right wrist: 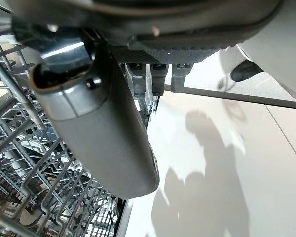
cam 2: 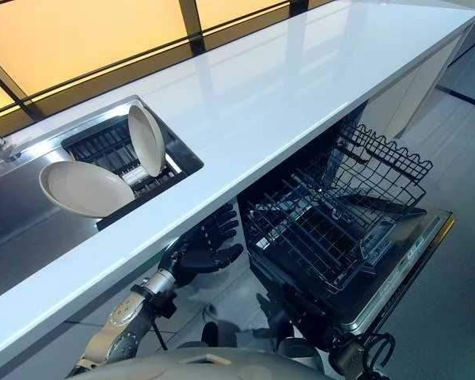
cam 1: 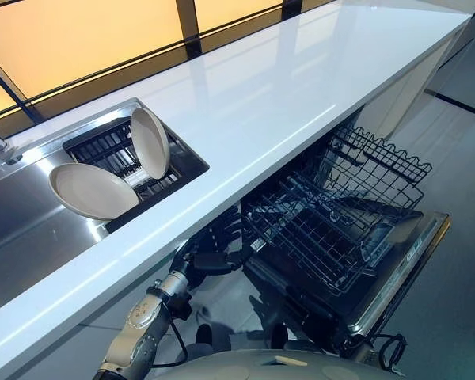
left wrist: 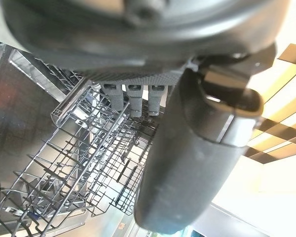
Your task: Pick up plates and place into dishwasher.
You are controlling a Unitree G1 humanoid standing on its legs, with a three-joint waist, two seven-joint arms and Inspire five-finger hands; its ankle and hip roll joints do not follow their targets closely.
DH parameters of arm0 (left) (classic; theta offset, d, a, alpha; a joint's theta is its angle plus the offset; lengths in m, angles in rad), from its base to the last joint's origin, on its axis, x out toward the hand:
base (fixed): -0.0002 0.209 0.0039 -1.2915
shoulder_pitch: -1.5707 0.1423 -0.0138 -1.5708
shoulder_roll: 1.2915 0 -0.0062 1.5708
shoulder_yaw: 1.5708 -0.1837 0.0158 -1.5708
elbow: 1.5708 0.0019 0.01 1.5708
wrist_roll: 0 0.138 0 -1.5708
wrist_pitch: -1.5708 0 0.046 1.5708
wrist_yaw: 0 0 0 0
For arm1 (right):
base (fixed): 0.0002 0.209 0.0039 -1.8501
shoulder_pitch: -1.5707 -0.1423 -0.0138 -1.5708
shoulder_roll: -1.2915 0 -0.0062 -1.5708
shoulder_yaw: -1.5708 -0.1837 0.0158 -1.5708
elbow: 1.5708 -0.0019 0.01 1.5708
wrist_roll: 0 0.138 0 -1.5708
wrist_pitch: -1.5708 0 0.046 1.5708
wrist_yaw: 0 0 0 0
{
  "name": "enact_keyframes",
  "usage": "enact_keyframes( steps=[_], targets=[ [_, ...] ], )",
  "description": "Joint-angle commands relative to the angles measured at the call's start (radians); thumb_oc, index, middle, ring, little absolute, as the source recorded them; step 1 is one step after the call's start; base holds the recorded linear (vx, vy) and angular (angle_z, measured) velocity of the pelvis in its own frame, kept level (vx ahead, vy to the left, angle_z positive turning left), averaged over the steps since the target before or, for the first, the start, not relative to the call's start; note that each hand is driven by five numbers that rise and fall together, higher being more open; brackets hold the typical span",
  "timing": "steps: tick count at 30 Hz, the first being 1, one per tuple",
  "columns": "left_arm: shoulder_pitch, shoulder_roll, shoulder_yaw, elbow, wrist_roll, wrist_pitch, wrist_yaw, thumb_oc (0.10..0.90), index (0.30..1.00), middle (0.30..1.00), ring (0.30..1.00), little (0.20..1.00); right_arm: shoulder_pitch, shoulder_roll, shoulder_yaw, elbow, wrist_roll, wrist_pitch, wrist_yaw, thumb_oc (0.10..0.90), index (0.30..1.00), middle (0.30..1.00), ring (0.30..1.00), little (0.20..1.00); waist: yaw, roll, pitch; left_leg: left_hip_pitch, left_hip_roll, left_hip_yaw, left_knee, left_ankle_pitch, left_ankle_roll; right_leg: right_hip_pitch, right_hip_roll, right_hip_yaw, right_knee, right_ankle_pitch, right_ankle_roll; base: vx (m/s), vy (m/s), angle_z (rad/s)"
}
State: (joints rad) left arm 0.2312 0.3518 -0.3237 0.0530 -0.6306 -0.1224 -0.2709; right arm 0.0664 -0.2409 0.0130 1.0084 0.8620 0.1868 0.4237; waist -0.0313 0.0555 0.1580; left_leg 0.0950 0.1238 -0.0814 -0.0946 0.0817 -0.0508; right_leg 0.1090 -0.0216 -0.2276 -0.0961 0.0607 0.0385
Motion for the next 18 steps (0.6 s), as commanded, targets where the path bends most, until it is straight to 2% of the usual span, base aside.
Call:
enact_keyframes(
  steps=[1, 3, 5, 6, 10, 13, 18],
  targets=[
    [-0.362, 0.050, 0.440, -0.181, -0.212, -0.333, 0.110, 0.800, 0.900, 0.900, 0.900, 0.900, -0.008, 0.024, 0.019, 0.009, 0.013, 0.015, 0.026, 0.800, 0.900, 0.900, 0.900, 0.900, 0.038, -0.039, -0.051, 0.077, -0.196, 0.079, 0.007, -0.154, 0.081, 0.057, 0.042, 0.050, 0.050, -0.135, 0.001, 0.00, 0.000, 0.00],
    [-0.356, 0.043, 0.432, -0.176, -0.268, -0.302, 0.082, 0.800, 0.900, 0.900, 0.900, 0.900, -0.005, 0.027, 0.021, -0.001, 0.015, 0.018, 0.020, 0.800, 0.900, 0.900, 0.900, 0.900, 0.036, -0.039, -0.049, 0.078, -0.196, 0.080, 0.007, -0.154, 0.082, 0.056, 0.042, 0.052, 0.052, -0.135, 0.001, 0.00, 0.000, 0.00],
    [-0.352, 0.026, 0.417, -0.167, -0.340, -0.244, 0.016, 0.800, 0.900, 0.900, 0.900, 0.900, -0.005, 0.030, 0.023, 0.001, 0.015, 0.016, 0.020, 0.800, 0.900, 0.900, 0.900, 0.900, 0.034, -0.038, -0.047, 0.079, -0.195, 0.082, 0.007, -0.153, 0.083, 0.055, 0.042, 0.054, 0.056, -0.136, 0.000, 0.00, 0.000, 0.00],
    [-0.352, 0.018, 0.406, -0.168, -0.418, -0.186, -0.039, 0.800, 0.900, 0.900, 0.900, 0.900, -0.008, 0.028, 0.021, 0.002, 0.016, 0.018, 0.020, 0.800, 0.900, 0.900, 0.900, 0.900, 0.034, -0.038, -0.045, 0.080, -0.195, 0.083, 0.007, -0.153, 0.084, 0.055, 0.042, 0.055, 0.057, -0.135, 0.001, 0.00, 0.000, 0.00],
    [-0.355, -0.017, 0.347, -0.189, -0.556, -0.014, -0.192, 0.800, 0.900, 0.900, 0.900, 0.900, -0.022, 0.023, 0.020, 0.014, 0.013, 0.017, 0.026, 0.800, 0.900, 0.900, 0.900, 0.900, 0.032, -0.034, -0.042, 0.083, -0.193, 0.088, 0.007, -0.155, 0.085, 0.055, 0.041, 0.054, 0.060, -0.133, 0.003, 0.00, 0.000, 0.00],
    [-0.352, -0.027, 0.307, -0.189, -0.548, 0.035, -0.247, 0.800, 0.900, 0.900, 0.900, 0.900, -0.026, 0.022, 0.015, 0.012, 0.007, 0.020, 0.027, 0.800, 0.900, 0.900, 0.900, 0.900, 0.028, -0.031, -0.038, 0.086, -0.194, 0.091, 0.007, -0.156, 0.086, 0.054, 0.039, 0.056, 0.062, -0.130, 0.006, 0.00, 0.000, 0.00],
    [-0.338, -0.025, 0.252, -0.174, -0.513, 0.060, -0.256, 0.800, 0.900, 0.900, 0.900, 0.900, -0.029, 0.016, 0.016, 0.012, 0.003, 0.026, 0.024, 0.800, 0.900, 0.900, 0.900, 0.900, 0.023, -0.027, -0.031, 0.093, -0.197, 0.092, 0.007, -0.160, 0.093, 0.055, 0.040, 0.066, 0.064, -0.130, 0.007, 0.00, 0.000, 0.00]
  ],
)
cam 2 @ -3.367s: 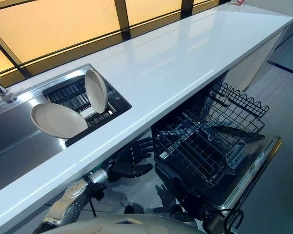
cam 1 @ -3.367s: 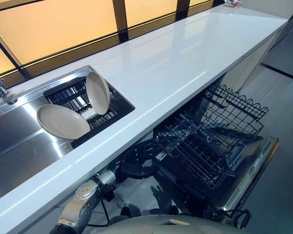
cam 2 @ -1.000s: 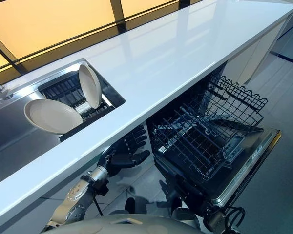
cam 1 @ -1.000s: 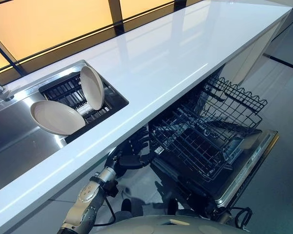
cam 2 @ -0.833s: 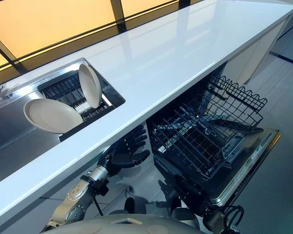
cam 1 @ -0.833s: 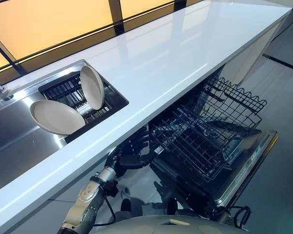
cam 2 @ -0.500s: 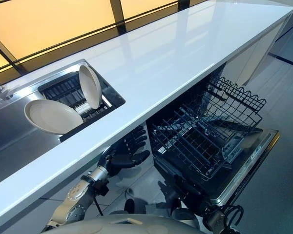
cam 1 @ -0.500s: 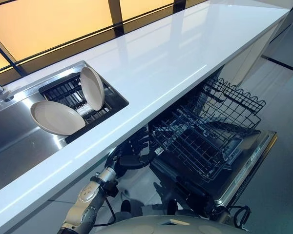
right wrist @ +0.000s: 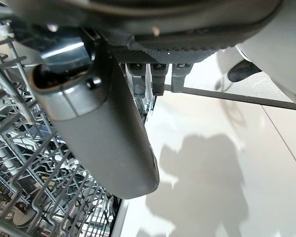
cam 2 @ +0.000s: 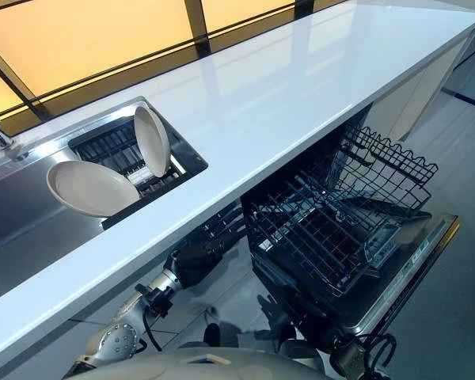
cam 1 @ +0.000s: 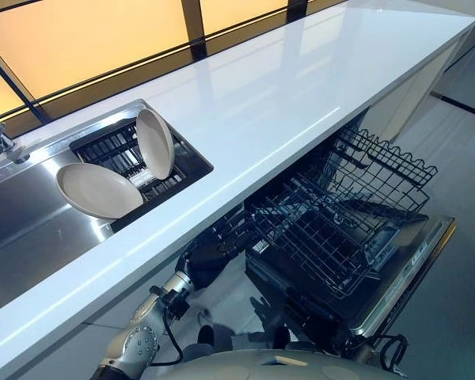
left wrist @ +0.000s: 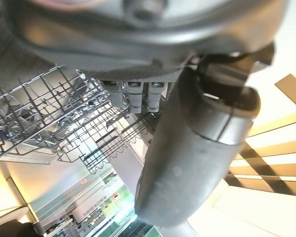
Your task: Pick up plates and place into dishwasher.
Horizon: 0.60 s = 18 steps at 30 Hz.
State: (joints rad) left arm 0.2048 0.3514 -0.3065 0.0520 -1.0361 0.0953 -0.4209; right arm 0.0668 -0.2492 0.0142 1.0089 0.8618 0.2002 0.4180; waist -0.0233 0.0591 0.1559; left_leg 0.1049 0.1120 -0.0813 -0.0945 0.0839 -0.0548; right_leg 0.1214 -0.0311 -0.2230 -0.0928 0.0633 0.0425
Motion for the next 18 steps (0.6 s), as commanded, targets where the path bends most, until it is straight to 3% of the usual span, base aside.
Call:
enact_keyframes(
  steps=[1, 9, 13, 18],
  targets=[
    [-0.302, -0.031, 0.225, -0.170, -0.072, -0.159, -0.118, 0.800, 0.900, 0.900, 0.900, 0.900, -0.030, 0.024, 0.015, 0.009, 0.002, 0.016, 0.025, 0.800, 0.900, 0.900, 0.900, 0.900, 0.016, -0.030, -0.028, 0.084, -0.185, 0.094, 0.007, -0.164, 0.098, 0.041, 0.049, 0.062, 0.063, -0.133, 0.003, 0.00, 0.000, 0.00],
    [-0.270, -0.050, 0.137, -0.151, -0.101, -0.038, -0.169, 0.800, 0.900, 0.900, 0.900, 0.900, -0.045, 0.015, 0.018, -0.001, 0.006, 0.029, 0.016, 0.800, 0.900, 0.900, 0.900, 0.900, 0.020, -0.031, -0.014, 0.087, -0.185, 0.092, 0.007, -0.164, 0.104, 0.041, 0.051, 0.062, 0.069, -0.133, 0.000, 0.00, 0.000, 0.00],
    [-0.262, -0.083, 0.088, -0.159, -0.196, 0.114, -0.232, 0.800, 0.900, 0.900, 0.900, 0.900, -0.058, 0.014, 0.026, 0.007, 0.004, 0.031, 0.019, 0.800, 0.900, 0.900, 0.900, 0.900, 0.019, -0.033, -0.010, 0.087, -0.182, 0.095, 0.007, -0.165, 0.104, 0.041, 0.051, 0.061, 0.069, -0.131, -0.001, 0.00, 0.000, 0.00],
    [-0.268, -0.146, 0.002, -0.166, -0.332, 0.242, -0.273, 0.800, 0.900, 0.900, 0.900, 0.900, -0.080, 0.017, 0.033, 0.040, -0.003, 0.027, 0.032, 0.800, 0.900, 0.900, 0.900, 0.900, 0.013, -0.036, -0.009, 0.087, -0.180, 0.096, 0.007, -0.169, 0.104, 0.039, 0.049, 0.062, 0.074, -0.133, -0.001, 0.00, -0.012, 0.02]
  ],
)
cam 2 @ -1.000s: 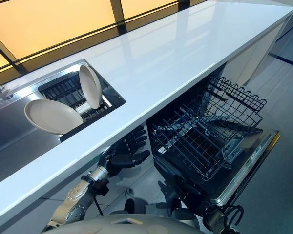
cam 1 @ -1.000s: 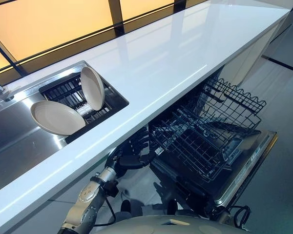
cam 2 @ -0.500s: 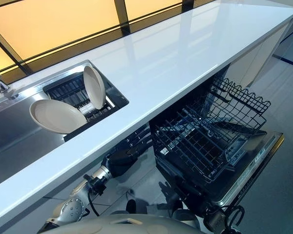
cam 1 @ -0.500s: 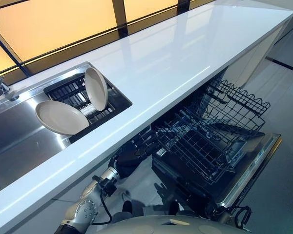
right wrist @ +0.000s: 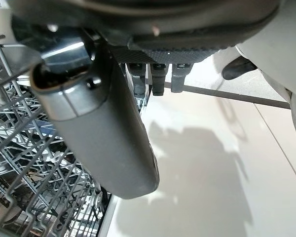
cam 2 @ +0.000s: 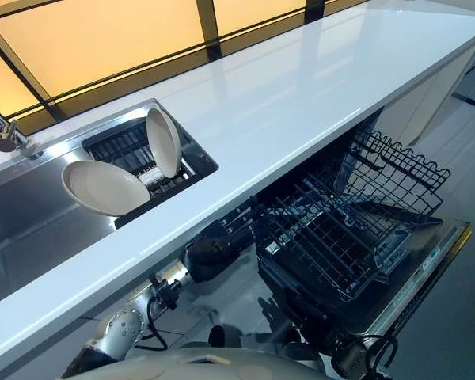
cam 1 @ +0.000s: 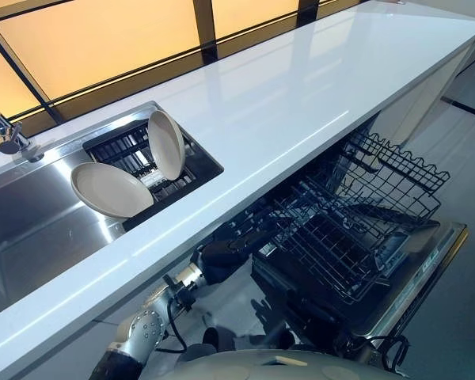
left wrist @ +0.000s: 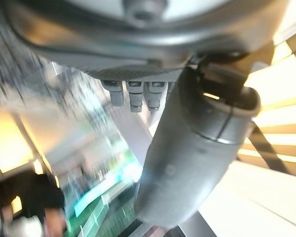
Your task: Pick up plates and place into dishwasher.
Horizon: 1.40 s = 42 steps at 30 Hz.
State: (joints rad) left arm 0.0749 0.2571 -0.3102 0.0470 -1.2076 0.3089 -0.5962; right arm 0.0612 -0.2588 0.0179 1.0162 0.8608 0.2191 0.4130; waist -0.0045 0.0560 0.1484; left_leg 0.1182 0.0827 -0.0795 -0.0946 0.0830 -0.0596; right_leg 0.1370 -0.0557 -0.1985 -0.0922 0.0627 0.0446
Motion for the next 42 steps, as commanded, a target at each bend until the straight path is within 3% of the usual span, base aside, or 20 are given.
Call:
enact_keyframes(
  steps=[1, 9, 14, 16, 20, 22, 24, 25, 27, 28, 29, 30, 31, 32, 33, 35, 36, 38, 40, 42],
  targets=[
    [-0.144, -0.065, -0.017, -0.159, -0.167, 0.049, -0.104, 0.800, 0.900, 0.900, 0.900, 0.900, -0.078, 0.029, 0.034, 0.035, -0.001, 0.008, 0.039, 0.800, 0.900, 0.900, 0.900, 0.900, -0.009, -0.035, -0.001, 0.075, -0.150, 0.096, 0.007, -0.170, 0.109, 0.023, 0.073, 0.040, 0.076, -0.133, -0.003, 0.00, 0.000, 0.00],
    [-0.172, -0.085, -0.132, -0.131, -0.080, 0.062, -0.120, 0.800, 0.900, 0.900, 0.900, 0.900, -0.094, 0.034, 0.060, 0.035, -0.002, 0.009, 0.033, 0.800, 0.900, 0.900, 0.900, 0.900, -0.031, -0.041, 0.008, 0.080, -0.147, 0.108, 0.007, -0.175, 0.112, 0.016, 0.075, 0.054, 0.090, -0.138, -0.003, 0.00, -0.001, -0.01],
    [-0.191, -0.079, -0.149, -0.151, -0.075, -0.010, -0.164, 0.800, 0.900, 0.900, 0.900, 0.900, -0.090, 0.031, 0.065, 0.039, -0.010, 0.012, 0.035, 0.800, 0.900, 0.900, 0.900, 0.900, -0.039, -0.039, 0.005, 0.079, -0.148, 0.110, 0.007, -0.180, 0.113, 0.018, 0.078, 0.061, 0.079, -0.136, -0.004, 0.00, -0.002, -0.04],
    [-0.209, -0.073, -0.142, -0.179, -0.100, -0.067, -0.192, 0.800, 0.900, 0.900, 0.900, 0.900, -0.089, 0.029, 0.066, 0.045, -0.010, 0.009, 0.040, 0.800, 0.900, 0.900, 0.900, 0.900, -0.039, -0.038, 0.002, 0.079, -0.148, 0.108, 0.007, -0.181, 0.113, 0.020, 0.078, 0.061, 0.074, -0.135, -0.003, 0.00, -0.003, -0.03],
    [-0.273, -0.050, -0.073, -0.287, -0.160, -0.230, -0.185, 0.800, 0.900, 0.900, 0.900, 0.900, -0.080, 0.032, 0.069, 0.040, -0.004, 0.005, 0.039, 0.800, 0.900, 0.900, 0.900, 0.900, -0.038, -0.036, -0.011, 0.075, -0.150, 0.106, 0.007, -0.182, 0.111, 0.022, 0.077, 0.057, 0.064, -0.133, -0.004, 0.00, 0.000, 0.00],
    [-0.314, -0.027, -0.015, -0.341, -0.143, -0.396, -0.131, 0.800, 0.900, 0.900, 0.900, 0.900, -0.068, 0.040, 0.072, 0.029, -0.002, -0.001, 0.031, 0.800, 0.900, 0.900, 0.900, 0.900, -0.039, -0.037, -0.019, 0.075, -0.150, 0.104, 0.007, -0.183, 0.110, 0.023, 0.078, 0.054, 0.061, -0.134, -0.003, 0.00, 0.000, 0.00],
    [-0.340, -0.001, 0.032, -0.371, -0.123, -0.487, -0.069, 0.800, 0.900, 0.900, 0.900, 0.900, -0.057, 0.047, 0.074, 0.025, 0.000, -0.009, 0.026, 0.800, 0.900, 0.900, 0.900, 0.900, -0.040, -0.037, -0.025, 0.074, -0.151, 0.102, 0.007, -0.182, 0.110, 0.024, 0.079, 0.052, 0.059, -0.134, -0.003, 0.00, 0.000, 0.00],
    [-0.356, 0.019, 0.061, -0.385, -0.076, -0.571, -0.014, 0.800, 0.900, 0.900, 0.900, 0.900, -0.050, 0.051, 0.076, 0.021, 0.001, -0.012, 0.024, 0.800, 0.900, 0.900, 0.900, 0.900, -0.042, -0.037, -0.029, 0.074, -0.152, 0.102, 0.007, -0.182, 0.110, 0.025, 0.079, 0.053, 0.057, -0.134, -0.003, 0.03, -0.001, 0.00],
    [-0.384, 0.067, 0.115, -0.410, 0.032, -0.669, 0.098, 0.800, 0.900, 0.900, 0.900, 0.900, -0.036, 0.056, 0.075, 0.017, -0.010, -0.012, 0.019, 0.800, 0.900, 0.900, 0.900, 0.900, -0.044, -0.034, -0.036, 0.075, -0.152, 0.101, 0.007, -0.179, 0.109, 0.026, 0.081, 0.052, 0.056, -0.136, -0.002, 0.04, 0.012, 0.00],
    [-0.393, 0.090, 0.138, -0.419, 0.148, -0.725, 0.178, 0.800, 0.900, 0.900, 0.900, 0.900, -0.028, 0.057, 0.076, 0.017, -0.018, -0.012, 0.019, 0.800, 0.900, 0.900, 0.900, 0.900, -0.046, -0.032, -0.039, 0.075, -0.152, 0.103, 0.007, -0.178, 0.108, 0.026, 0.081, 0.052, 0.057, -0.138, -0.003, 0.00, 0.000, 0.00],
    [-0.408, 0.124, 0.164, -0.417, 0.350, -0.808, 0.319, 0.800, 0.900, 0.900, 0.900, 0.900, -0.019, 0.059, 0.076, 0.016, -0.030, -0.014, 0.018, 0.800, 0.900, 0.900, 0.900, 0.900, -0.047, -0.030, -0.042, 0.076, -0.152, 0.104, 0.007, -0.178, 0.108, 0.025, 0.082, 0.051, 0.057, -0.139, -0.004, 0.00, 0.000, 0.00],
    [-0.416, 0.147, 0.178, -0.421, 0.438, -0.833, 0.408, 0.800, 0.900, 0.900, 0.900, 0.900, -0.015, 0.058, 0.076, 0.015, -0.032, -0.016, 0.017, 0.800, 0.900, 0.900, 0.900, 0.900, -0.046, -0.028, -0.043, 0.076, -0.153, 0.104, 0.007, -0.178, 0.108, 0.026, 0.082, 0.050, 0.056, -0.140, -0.004, 0.03, 0.018, 0.00],
    [-0.431, 0.191, 0.208, -0.417, 0.662, -0.839, 0.566, 0.800, 0.900, 0.900, 0.900, 0.900, -0.009, 0.058, 0.077, 0.018, -0.030, -0.022, 0.017, 0.800, 0.900, 0.900, 0.900, 0.900, -0.045, -0.026, -0.046, 0.077, -0.154, 0.102, 0.007, -0.177, 0.108, 0.028, 0.084, 0.049, 0.054, -0.140, -0.004, 0.04, 0.007, 0.00],
    [-0.445, 0.233, 0.244, -0.410, 0.839, -0.802, 0.700, 0.800, 0.900, 0.900, 0.900, 0.900, -0.004, 0.057, 0.080, 0.026, -0.020, -0.031, 0.020, 0.800, 0.900, 0.900, 0.900, 0.900, -0.043, -0.024, -0.050, 0.077, -0.155, 0.100, 0.007, -0.176, 0.108, 0.031, 0.085, 0.049, 0.051, -0.141, -0.004, 0.05, 0.003, 0.01],
    [-0.457, 0.275, 0.279, -0.396, 1.001, -0.752, 0.781, 0.800, 0.900, 0.900, 0.900, 0.900, 0.002, 0.056, 0.082, 0.032, -0.018, -0.037, 0.025, 0.800, 0.900, 0.900, 0.900, 0.900, -0.043, -0.023, -0.056, 0.076, -0.155, 0.101, 0.007, -0.175, 0.106, 0.032, 0.086, 0.048, 0.048, -0.143, -0.004, 0.05, 0.001, 0.01],
    [-0.476, 0.378, 0.345, -0.365, 1.194, -0.671, 0.892, 0.800, 0.900, 0.900, 0.900, 0.900, 0.010, 0.052, 0.083, 0.034, -0.027, -0.037, 0.026, 0.800, 0.900, 0.900, 0.900, 0.900, -0.039, -0.019, -0.066, 0.070, -0.155, 0.103, 0.007, -0.171, 0.102, 0.030, 0.086, 0.046, 0.045, -0.144, -0.005, 0.04, 0.010, 0.02],
    [-0.488, 0.448, 0.372, -0.340, 1.373, -0.612, 0.968, 0.800, 0.900, 0.900, 0.900, 0.900, 0.013, 0.050, 0.083, 0.033, -0.032, -0.034, 0.023, 0.800, 0.900, 0.900, 0.900, 0.900, -0.038, -0.017, -0.070, 0.068, -0.156, 0.103, 0.007, -0.168, 0.100, 0.029, 0.087, 0.045, 0.045, -0.144, -0.005, 0.00, 0.000, 0.00],
    [-0.506, 0.549, 0.406, -0.298, 1.459, -0.559, 1.004, 0.800, 0.900, 0.900, 0.900, 0.900, 0.015, 0.044, 0.081, 0.045, -0.035, -0.038, 0.029, 0.800, 0.900, 0.900, 0.900, 0.900, -0.033, -0.013, -0.077, 0.062, -0.156, 0.105, 0.007, -0.163, 0.098, 0.026, 0.086, 0.042, 0.046, -0.144, -0.005, 0.00, 0.000, 0.00],
    [-0.519, 0.658, 0.431, -0.253, 1.454, -0.525, 0.999, 0.800, 0.900, 0.900, 0.900, 0.900, 0.016, 0.034, 0.076, 0.055, -0.034, -0.039, 0.038, 0.800, 0.900, 0.900, 0.900, 0.900, -0.027, -0.009, -0.080, 0.056, -0.155, 0.107, 0.007, -0.159, 0.096, 0.023, 0.083, 0.038, 0.047, -0.144, -0.003, 0.00, 0.000, 0.00],
    [-0.518, 0.715, 0.451, -0.225, 1.465, -0.504, 0.990, 0.800, 0.900, 0.900, 0.900, 0.900, 0.015, 0.028, 0.072, 0.066, -0.037, -0.040, 0.048, 0.800, 0.900, 0.900, 0.900, 0.900, -0.021, -0.006, -0.081, 0.052, -0.155, 0.107, 0.007, -0.157, 0.094, 0.022, 0.081, 0.034, 0.047, -0.144, -0.002, 0.00, 0.000, 0.00]
  ],
)
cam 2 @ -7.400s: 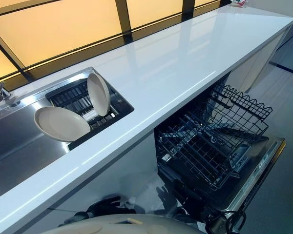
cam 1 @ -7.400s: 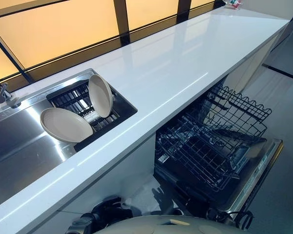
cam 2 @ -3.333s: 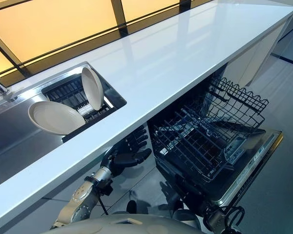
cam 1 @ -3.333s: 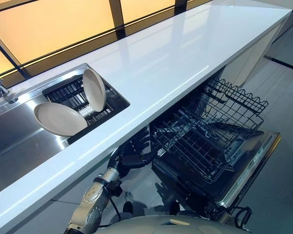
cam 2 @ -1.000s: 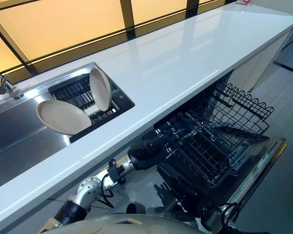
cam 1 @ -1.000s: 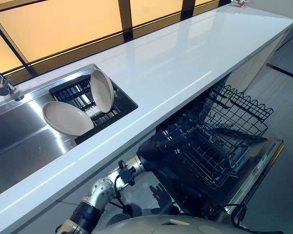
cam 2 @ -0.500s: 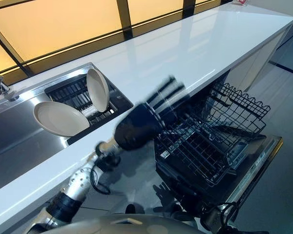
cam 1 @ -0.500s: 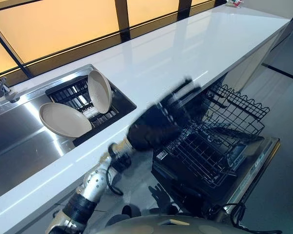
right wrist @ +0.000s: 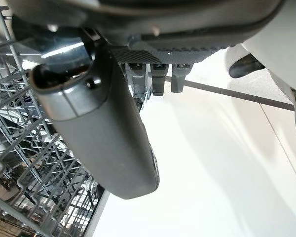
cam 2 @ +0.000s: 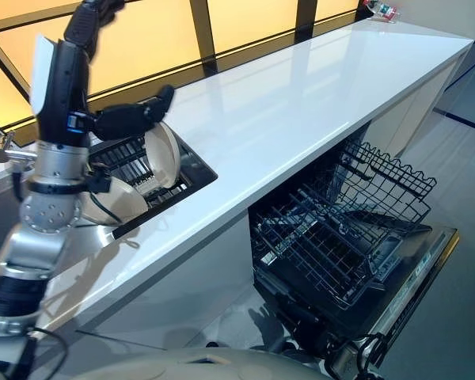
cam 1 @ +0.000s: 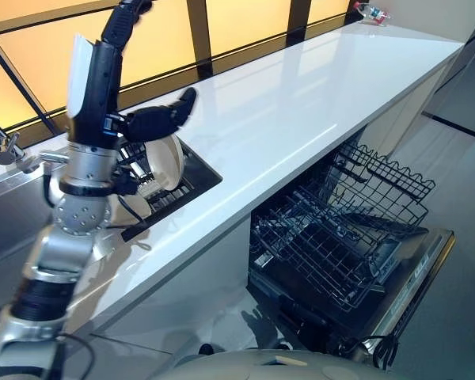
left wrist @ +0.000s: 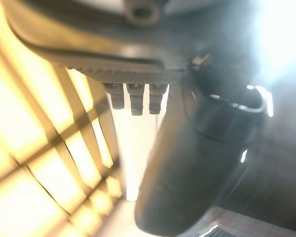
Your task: Pick up plates and place into dishwasher.
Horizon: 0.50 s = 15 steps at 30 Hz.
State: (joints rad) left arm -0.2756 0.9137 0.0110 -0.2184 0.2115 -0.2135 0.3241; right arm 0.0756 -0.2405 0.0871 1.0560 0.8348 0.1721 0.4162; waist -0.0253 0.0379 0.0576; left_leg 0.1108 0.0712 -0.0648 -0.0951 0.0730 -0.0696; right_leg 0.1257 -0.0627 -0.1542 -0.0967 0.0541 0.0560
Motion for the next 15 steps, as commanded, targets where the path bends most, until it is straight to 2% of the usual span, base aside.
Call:
enact_keyframes(
  steps=[1, 10, 15],
  targets=[
    [-0.163, 0.073, 0.136, 0.048, 0.057, 0.021, 0.073, 0.800, 0.900, 0.900, 0.900, 0.900, 0.001, 0.008, 0.001, 0.029, -0.013, 0.006, 0.048, 0.800, 0.900, 0.900, 0.900, 0.900, 0.002, 0.013, 0.010, 0.059, -0.144, 0.091, 0.008, -0.146, 0.103, 0.033, 0.088, -0.011, 0.052, -0.135, -0.014, 0.01, 0.008, 0.06],
    [-0.014, 0.339, 0.264, 0.193, 0.254, 0.125, 0.033, 0.800, 0.900, 0.900, 0.900, 0.900, 0.004, -0.011, -0.026, 0.017, 0.008, 0.014, 0.053, 0.800, 0.900, 0.900, 0.900, 0.900, 0.037, 0.039, 0.017, 0.050, -0.151, 0.072, 0.008, -0.142, 0.103, 0.031, 0.074, -0.045, 0.054, -0.137, -0.008, 0.00, -0.003, 0.05],
    [0.098, 0.438, 0.338, 0.282, 0.291, 0.111, -0.038, 0.800, 0.900, 0.900, 0.900, 0.900, 0.001, -0.022, -0.034, 0.013, -0.003, 0.029, 0.059, 0.800, 0.900, 0.900, 0.900, 0.900, 0.047, 0.053, 0.020, 0.046, -0.154, 0.068, 0.008, -0.140, 0.102, 0.028, 0.067, -0.059, 0.055, -0.135, -0.002, 0.00, 0.000, 0.01]
  ],
)
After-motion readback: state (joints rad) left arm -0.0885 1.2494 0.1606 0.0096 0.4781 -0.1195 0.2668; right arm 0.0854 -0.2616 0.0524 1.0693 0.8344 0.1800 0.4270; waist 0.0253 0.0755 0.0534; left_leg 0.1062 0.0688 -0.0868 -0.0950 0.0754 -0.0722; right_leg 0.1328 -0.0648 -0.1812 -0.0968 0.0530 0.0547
